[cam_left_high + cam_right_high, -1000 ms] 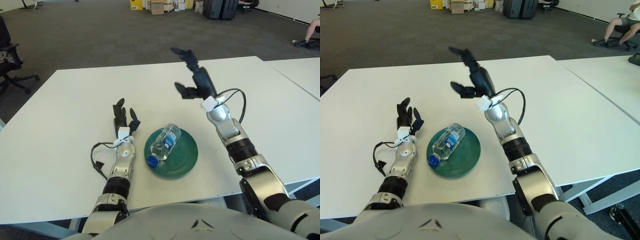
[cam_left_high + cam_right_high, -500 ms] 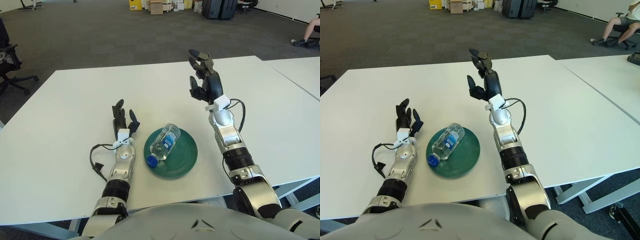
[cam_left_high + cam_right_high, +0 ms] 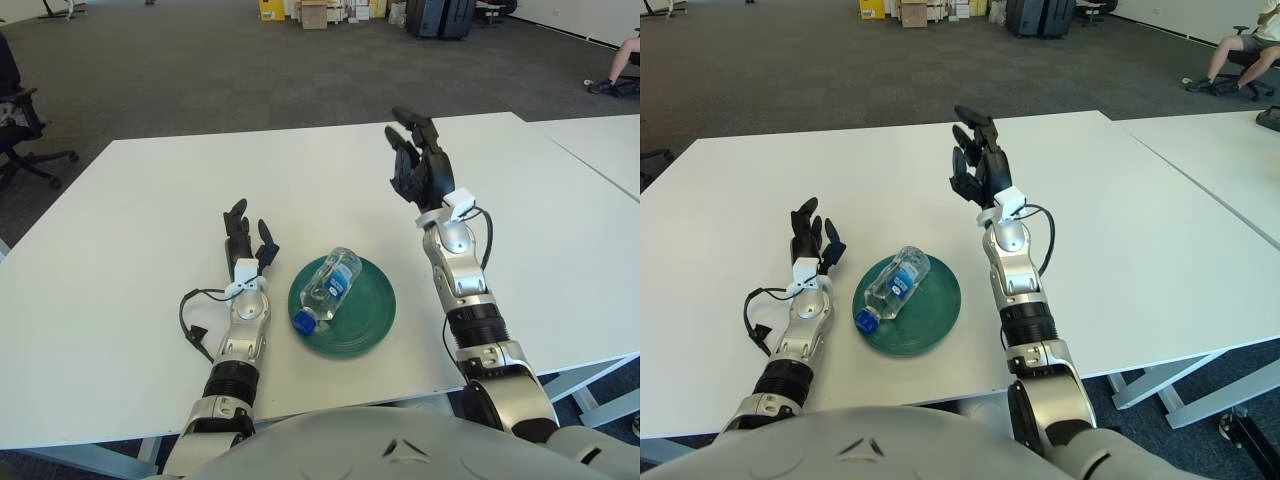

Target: Put the bottle into the plate.

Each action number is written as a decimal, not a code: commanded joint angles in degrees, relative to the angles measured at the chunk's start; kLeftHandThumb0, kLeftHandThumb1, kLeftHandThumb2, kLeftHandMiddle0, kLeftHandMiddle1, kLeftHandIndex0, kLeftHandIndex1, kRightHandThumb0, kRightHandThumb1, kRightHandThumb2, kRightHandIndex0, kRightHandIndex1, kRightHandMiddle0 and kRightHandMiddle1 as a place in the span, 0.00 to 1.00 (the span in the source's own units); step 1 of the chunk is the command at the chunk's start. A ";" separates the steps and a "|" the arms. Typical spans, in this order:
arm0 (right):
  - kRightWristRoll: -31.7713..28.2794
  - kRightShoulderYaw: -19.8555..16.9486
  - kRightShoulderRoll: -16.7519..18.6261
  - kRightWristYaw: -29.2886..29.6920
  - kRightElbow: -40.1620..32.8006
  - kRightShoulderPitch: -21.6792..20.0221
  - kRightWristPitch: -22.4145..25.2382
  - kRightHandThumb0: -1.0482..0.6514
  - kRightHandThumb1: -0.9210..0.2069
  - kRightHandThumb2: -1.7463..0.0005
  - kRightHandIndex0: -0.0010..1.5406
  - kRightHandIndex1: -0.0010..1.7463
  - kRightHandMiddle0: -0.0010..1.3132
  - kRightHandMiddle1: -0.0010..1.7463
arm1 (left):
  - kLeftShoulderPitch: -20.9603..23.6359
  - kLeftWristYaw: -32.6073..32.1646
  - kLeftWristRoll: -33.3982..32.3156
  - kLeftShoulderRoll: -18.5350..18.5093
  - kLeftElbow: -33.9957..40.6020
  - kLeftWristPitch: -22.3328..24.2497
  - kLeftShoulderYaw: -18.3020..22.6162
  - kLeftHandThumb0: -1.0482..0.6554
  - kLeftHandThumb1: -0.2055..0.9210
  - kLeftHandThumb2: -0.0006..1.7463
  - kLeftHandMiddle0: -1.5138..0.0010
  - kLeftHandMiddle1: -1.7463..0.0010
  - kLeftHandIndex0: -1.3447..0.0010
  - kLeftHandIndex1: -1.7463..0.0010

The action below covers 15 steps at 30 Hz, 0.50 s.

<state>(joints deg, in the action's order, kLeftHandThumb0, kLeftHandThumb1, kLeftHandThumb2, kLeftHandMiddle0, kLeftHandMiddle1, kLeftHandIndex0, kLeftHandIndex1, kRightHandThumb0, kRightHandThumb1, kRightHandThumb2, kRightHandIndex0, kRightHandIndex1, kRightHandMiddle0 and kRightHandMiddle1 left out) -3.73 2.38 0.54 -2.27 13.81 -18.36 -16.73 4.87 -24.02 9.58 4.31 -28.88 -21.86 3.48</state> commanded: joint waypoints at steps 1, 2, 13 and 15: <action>-1.42 -1.64 -0.70 -1.18 1.21 0.71 0.96 0.25 0.00 0.55 0.29 0.06 0.00 0.41 | 0.21 0.14 0.12 -0.52 0.71 0.26 0.07 0.14 1.00 0.51 0.76 1.00 1.00 0.56; -1.39 -1.74 -0.62 -1.32 1.26 0.73 0.98 0.25 0.00 0.55 0.29 0.06 0.00 0.41 | 0.20 0.24 0.06 -0.56 0.82 0.42 0.09 0.14 1.00 0.51 0.76 1.00 1.00 0.56; -0.62 -2.23 0.28 -1.79 1.27 0.77 1.01 0.25 0.00 0.55 0.29 0.06 0.00 0.41 | 0.23 1.10 -0.30 -0.97 1.05 0.73 0.30 0.13 1.00 0.51 0.76 1.00 1.00 0.56; -0.51 -2.23 0.39 -1.77 1.27 0.77 1.01 0.25 0.00 0.55 0.29 0.06 0.00 0.41 | 0.39 1.18 -0.24 -1.05 0.98 0.70 0.32 0.13 1.00 0.52 0.76 1.00 1.00 0.56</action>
<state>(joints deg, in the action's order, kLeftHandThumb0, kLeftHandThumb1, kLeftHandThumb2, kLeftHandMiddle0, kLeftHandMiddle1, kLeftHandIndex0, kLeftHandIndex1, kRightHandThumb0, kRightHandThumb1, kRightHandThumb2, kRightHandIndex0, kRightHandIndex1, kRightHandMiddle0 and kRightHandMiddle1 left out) -3.92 0.36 0.56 -3.85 15.31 -16.69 -15.93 4.63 -23.26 9.51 4.05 -28.29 -21.29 3.65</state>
